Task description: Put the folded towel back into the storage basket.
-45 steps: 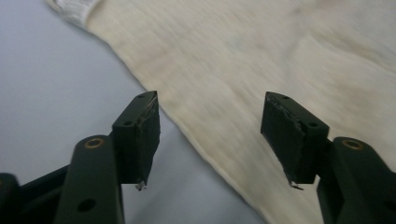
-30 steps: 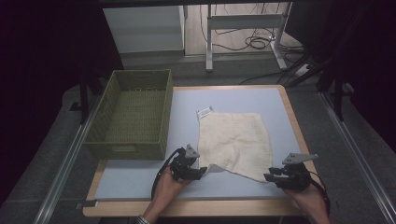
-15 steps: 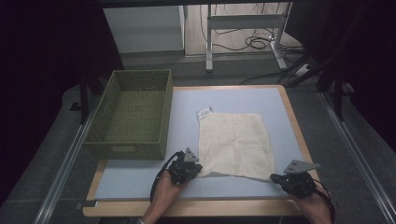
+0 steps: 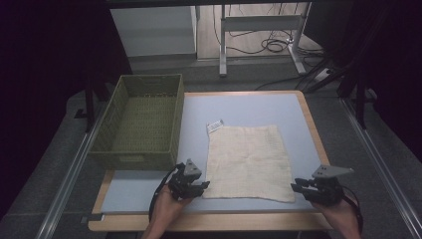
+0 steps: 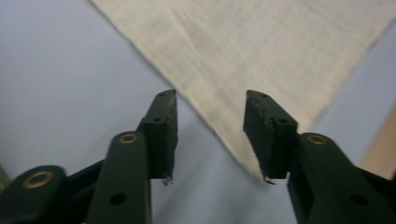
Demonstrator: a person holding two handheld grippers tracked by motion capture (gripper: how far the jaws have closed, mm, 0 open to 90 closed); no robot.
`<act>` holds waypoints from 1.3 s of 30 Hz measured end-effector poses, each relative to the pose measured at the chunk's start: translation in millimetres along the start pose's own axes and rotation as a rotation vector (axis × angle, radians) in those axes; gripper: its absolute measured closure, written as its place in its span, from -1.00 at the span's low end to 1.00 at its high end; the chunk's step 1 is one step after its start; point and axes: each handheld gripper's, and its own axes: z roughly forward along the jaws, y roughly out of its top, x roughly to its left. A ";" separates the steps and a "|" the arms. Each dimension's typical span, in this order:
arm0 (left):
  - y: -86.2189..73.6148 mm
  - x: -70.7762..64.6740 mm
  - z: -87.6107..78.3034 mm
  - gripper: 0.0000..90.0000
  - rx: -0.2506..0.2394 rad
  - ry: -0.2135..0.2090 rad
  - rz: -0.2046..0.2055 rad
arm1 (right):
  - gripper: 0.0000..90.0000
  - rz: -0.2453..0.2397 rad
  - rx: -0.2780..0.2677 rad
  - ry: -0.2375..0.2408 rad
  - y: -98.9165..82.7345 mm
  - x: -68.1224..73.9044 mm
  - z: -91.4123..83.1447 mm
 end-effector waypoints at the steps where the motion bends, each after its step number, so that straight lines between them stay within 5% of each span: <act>1: 6.1 1.8 4.2 0.10 -0.006 0.005 0.005 | 0.54 0.003 -0.002 -0.014 5.9 -5.9 4.1; 8: 48.3 23.1 35.2 0.00 -0.037 0.047 -0.004 | 0.60 0.014 0.004 -0.076 42.4 -42.2 39.8; 15: 84.3 59.5 68.6 0.05 -0.032 0.117 -0.050 | 0.63 0.046 0.005 -0.133 76.0 -74.5 73.3; 19: 97.3 84.4 90.8 0.16 -0.003 0.164 -0.077 | 0.63 0.090 0.004 -0.171 94.6 -97.7 92.7; 25: 100.4 104.7 110.2 0.09 0.024 0.225 -0.106 | 0.57 0.111 0.012 -0.189 102.1 -110.7 109.4; 27: 97.3 110.2 115.7 0.01 0.011 0.202 -0.142 | 0.54 0.129 0.014 -0.186 102.2 -115.9 119.0; 29: 96.1 110.9 115.7 0.07 0.002 0.171 -0.159 | 0.53 0.127 0.018 -0.187 101.9 -116.4 120.3; 33: 94.2 106.1 115.4 0.89 -0.017 0.098 -0.173 | 0.48 0.126 0.022 -0.190 100.6 -118.3 123.1; 36: 95.4 103.2 113.5 0.98 0.004 0.158 -0.146 | 0.46 0.134 0.013 -0.189 100.1 -118.8 120.7; 39: 90.8 111.6 106.1 0.98 0.019 0.215 -0.183 | 0.44 0.130 0.010 -0.195 100.1 -120.0 116.8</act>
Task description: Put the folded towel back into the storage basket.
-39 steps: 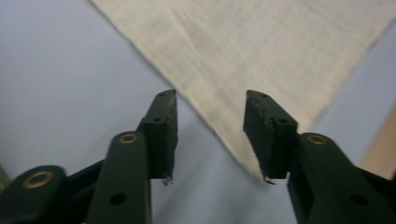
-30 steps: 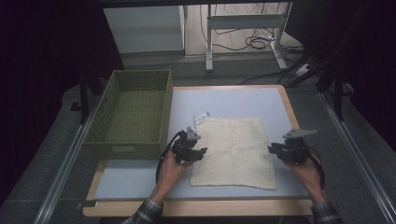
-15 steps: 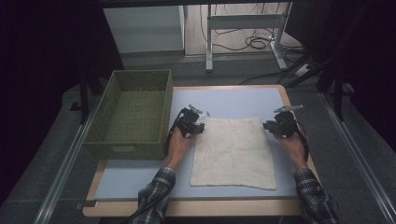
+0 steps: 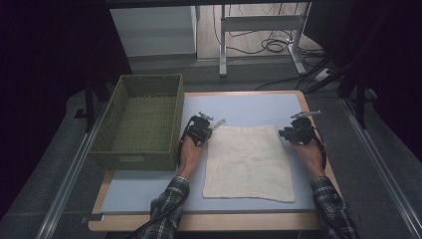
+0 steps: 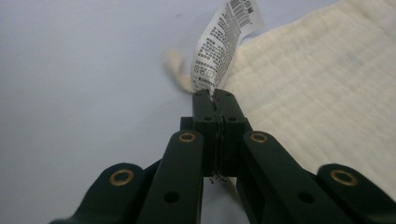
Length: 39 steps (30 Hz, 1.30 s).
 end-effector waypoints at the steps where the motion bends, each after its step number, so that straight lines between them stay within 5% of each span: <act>1: -0.8 2.1 -1.3 0.98 0.000 0.014 -0.004 | 0.44 0.000 -0.001 -0.002 0.3 -1.4 -0.6; 7: 1.8 -1.0 -0.2 0.66 0.001 0.061 -0.002 | 0.41 0.034 -0.017 0.003 4.9 -6.1 1.8; 12: 8.4 4.2 4.1 0.34 -0.020 0.081 -0.055 | 0.38 0.016 -0.016 0.010 16.2 -0.7 14.1; 18: 8.5 10.8 13.0 0.19 -0.014 0.071 -0.098 | 0.34 -0.017 0.011 0.017 22.0 4.0 30.0; 22: 7.5 17.8 15.2 0.24 -0.030 0.027 -0.151 | 0.54 -0.041 0.048 -0.002 23.4 9.1 39.2; 24: 8.4 17.6 14.1 0.72 -0.022 -0.020 -0.135 | 0.90 -0.010 0.057 0.040 23.4 11.6 38.6; 25: 8.4 17.6 14.1 0.87 -0.022 -0.020 -0.135 | 0.90 -0.010 0.057 0.040 23.4 11.6 38.6; 30: 15.2 20.1 15.4 0.93 -0.028 -0.036 -0.121 | 0.94 -0.029 0.065 0.011 26.8 10.7 36.6; 35: 30.8 24.9 6.9 0.93 -0.114 -0.038 -0.121 | 0.94 0.016 -0.016 -0.012 43.1 -2.5 21.0; 39: 27.3 18.9 -1.7 0.92 -0.133 -0.043 -0.090 | 0.94 -0.009 -0.038 -0.012 44.7 -1.1 9.0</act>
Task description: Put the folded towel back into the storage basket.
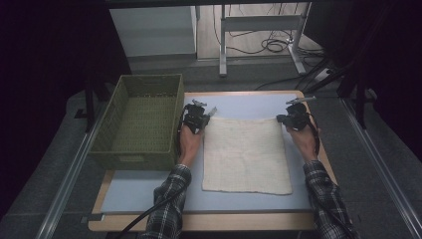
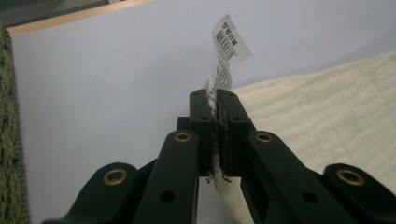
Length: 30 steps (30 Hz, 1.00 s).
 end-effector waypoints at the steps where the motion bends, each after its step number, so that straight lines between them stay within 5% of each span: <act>1: -2.0 -1.2 -2.8 0.91 -0.005 0.001 0.007 | 0.94 -0.005 -0.005 0.007 -2.6 0.5 -4.3; 12: -30.6 -24.7 -34.8 0.90 -0.045 -0.033 0.049 | 0.94 -0.049 -0.030 0.070 -40.7 13.7 -48.0; 30: -92.4 -56.6 -104.8 0.89 -0.100 -0.157 0.120 | 0.93 -0.055 -0.042 0.183 -117.1 48.5 -110.2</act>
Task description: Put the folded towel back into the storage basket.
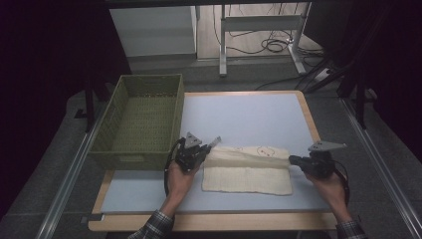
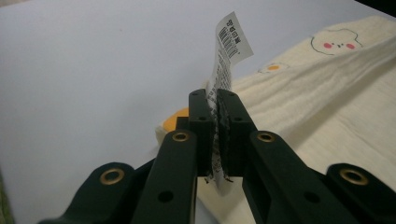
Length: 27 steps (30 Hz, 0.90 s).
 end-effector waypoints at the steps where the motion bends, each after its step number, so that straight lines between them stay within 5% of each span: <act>1: -4.5 -3.2 -3.9 0.89 -0.002 -0.003 0.003 | 0.93 0.000 0.000 0.006 -3.0 3.7 -2.7; 9: -29.1 -20.8 -23.9 0.88 -0.008 -0.040 0.047 | 0.92 -0.041 0.006 0.033 -24.3 31.9 -22.8; 18: -51.6 -28.5 -34.4 0.82 0.031 -0.103 0.060 | 0.91 -0.040 0.017 0.064 -41.6 42.9 -25.2; 23: -64.7 -25.2 -46.4 0.37 0.071 -0.131 0.024 | 0.75 -0.034 0.024 0.088 -53.3 47.9 -31.6; 27: -71.9 -18.2 -61.3 0.19 0.129 -0.102 0.031 | 0.63 -0.027 0.016 0.077 -56.3 47.1 -43.1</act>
